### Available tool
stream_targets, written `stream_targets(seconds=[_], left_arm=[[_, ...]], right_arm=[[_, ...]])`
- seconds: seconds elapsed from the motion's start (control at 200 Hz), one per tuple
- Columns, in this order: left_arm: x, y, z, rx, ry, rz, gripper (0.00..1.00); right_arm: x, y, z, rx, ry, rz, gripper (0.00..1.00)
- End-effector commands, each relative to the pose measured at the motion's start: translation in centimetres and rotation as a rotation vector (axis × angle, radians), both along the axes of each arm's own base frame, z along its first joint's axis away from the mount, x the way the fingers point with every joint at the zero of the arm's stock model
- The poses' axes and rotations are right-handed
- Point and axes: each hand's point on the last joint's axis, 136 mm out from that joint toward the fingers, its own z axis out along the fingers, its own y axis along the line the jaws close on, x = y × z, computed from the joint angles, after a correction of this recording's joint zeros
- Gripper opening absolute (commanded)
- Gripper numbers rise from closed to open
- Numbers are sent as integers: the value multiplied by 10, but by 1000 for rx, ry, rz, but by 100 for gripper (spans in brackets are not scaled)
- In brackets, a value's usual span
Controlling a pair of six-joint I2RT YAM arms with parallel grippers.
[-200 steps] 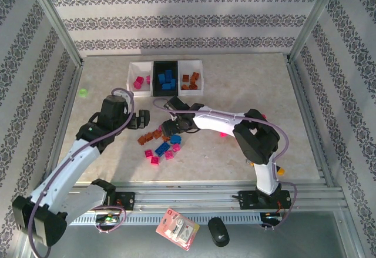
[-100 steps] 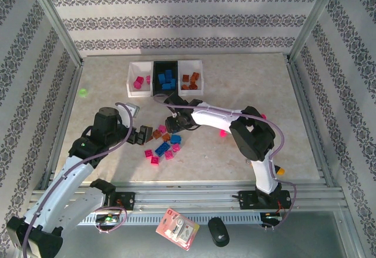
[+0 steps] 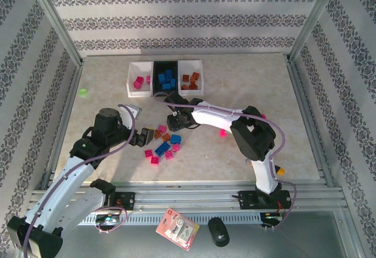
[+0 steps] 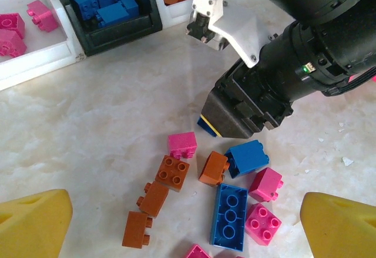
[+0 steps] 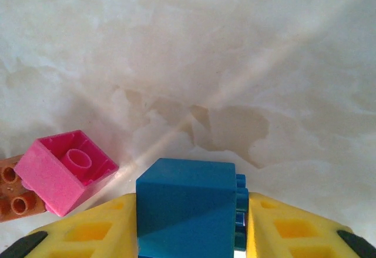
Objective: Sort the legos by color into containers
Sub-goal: Pick up the lego from the center of the table, then place the lego in the container.
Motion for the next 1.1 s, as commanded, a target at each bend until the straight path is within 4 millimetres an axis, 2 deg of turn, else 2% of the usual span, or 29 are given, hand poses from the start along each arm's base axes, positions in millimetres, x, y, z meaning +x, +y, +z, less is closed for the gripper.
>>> stream_targets(seconds=[0.0,0.205,0.475,0.719,0.829,0.869,0.944,1.039,1.094], left_arm=[[3,-3,6,-8,-50,-28,99],[3,-6,7,-18,-59,-42,99],[2,-6,4,-13,-54,-45,99],[0,-6,-1,-10,-49,-52,99],[0,-4,-5,-2,-43,-45,99],[0,-3,-6,3,-39,-42,99],[1,0,-7,14,-29,-20,99],[1,5,-12,43,0,2,99],[1,8,-16,66,17,9,99]], right_arm=[[16,-3,46,49,-107,-35,41],[45,3,78,117,-187,-55,41],[120,21,111,174,-317,-95,41],[187,32,109,199,-391,-152,41],[210,34,102,203,-401,-170,42],[217,34,105,212,-411,-171,42],[224,34,111,223,-423,-159,49],[222,41,136,264,-460,-95,66],[218,41,151,273,-475,-62,71]])
